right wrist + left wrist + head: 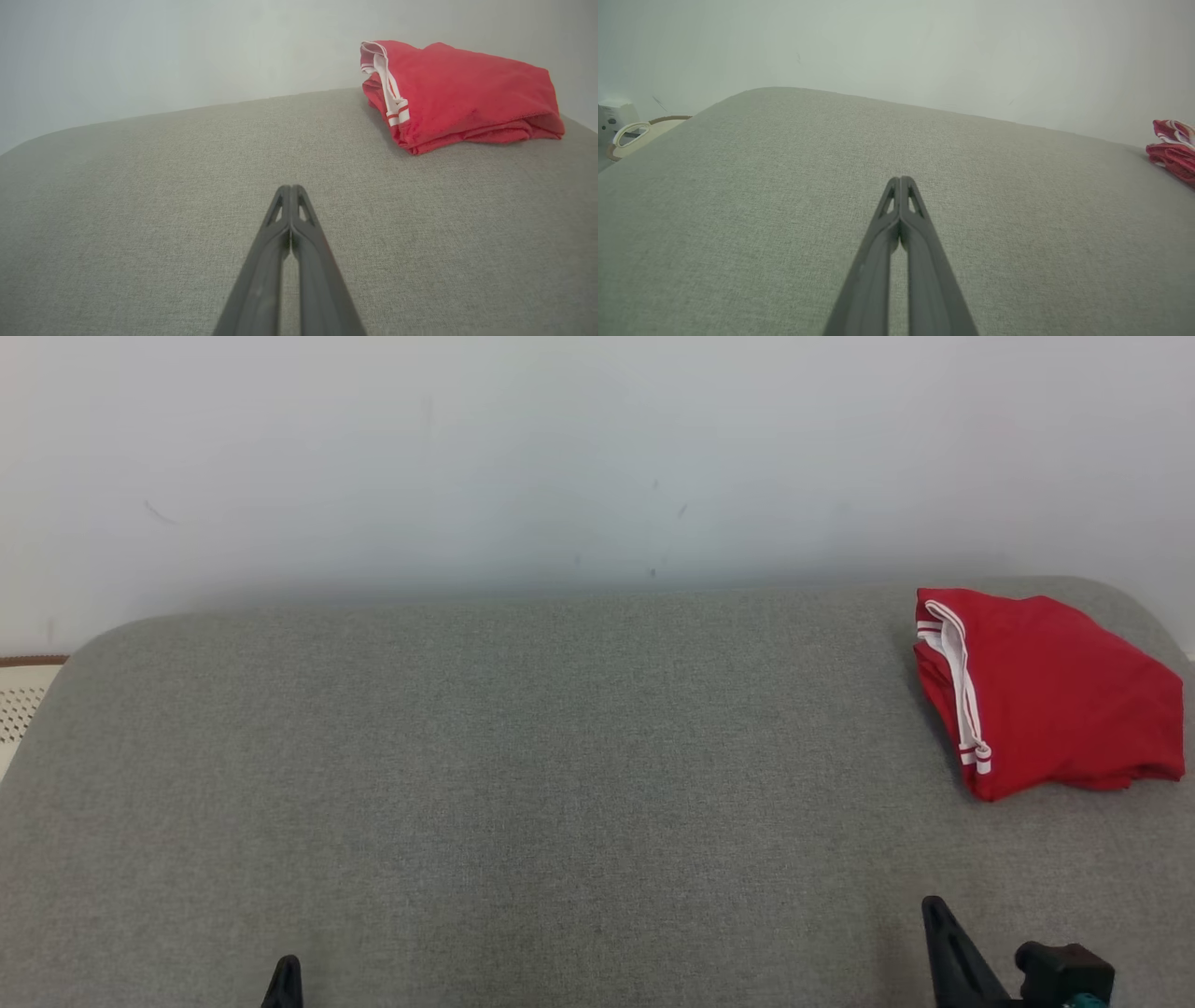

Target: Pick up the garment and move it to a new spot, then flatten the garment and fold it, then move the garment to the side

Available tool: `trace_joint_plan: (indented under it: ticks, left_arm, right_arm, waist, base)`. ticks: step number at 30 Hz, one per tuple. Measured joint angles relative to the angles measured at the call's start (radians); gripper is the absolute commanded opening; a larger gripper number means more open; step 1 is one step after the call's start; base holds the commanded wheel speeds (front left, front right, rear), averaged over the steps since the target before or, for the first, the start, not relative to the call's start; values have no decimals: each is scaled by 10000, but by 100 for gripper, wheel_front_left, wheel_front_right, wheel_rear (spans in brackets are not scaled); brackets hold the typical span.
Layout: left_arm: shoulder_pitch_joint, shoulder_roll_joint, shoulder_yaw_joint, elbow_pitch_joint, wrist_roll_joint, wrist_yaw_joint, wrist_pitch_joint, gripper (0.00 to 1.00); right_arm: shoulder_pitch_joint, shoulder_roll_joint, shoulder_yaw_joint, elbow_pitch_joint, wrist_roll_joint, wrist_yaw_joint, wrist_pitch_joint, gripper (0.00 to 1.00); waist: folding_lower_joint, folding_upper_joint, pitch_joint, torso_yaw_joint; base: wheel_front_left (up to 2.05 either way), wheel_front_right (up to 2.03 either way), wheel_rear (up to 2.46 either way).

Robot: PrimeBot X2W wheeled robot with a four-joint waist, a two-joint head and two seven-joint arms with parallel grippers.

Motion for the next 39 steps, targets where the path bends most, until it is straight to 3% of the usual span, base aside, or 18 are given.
trace_joint_plan:
  ticks: [17, 39]
  left_arm:
    - [-1060, -117, -892, 930, -3540, -437, -2, 0]
    - [-2165, -221, -1774, 1852, -7156, -884, -15, 0]
  right_arm:
    - [-848, -211, -1685, 832, 3062, 0, 1467, 0]
    - [-1729, -477, -3392, 1712, 6312, -2, 2957, 0]
  waist:
    - [1, 0, 74, -51]
    - [1, 0, 170, -119]
  base:
    - [0, 0, 0]
    - [0, 0, 0]
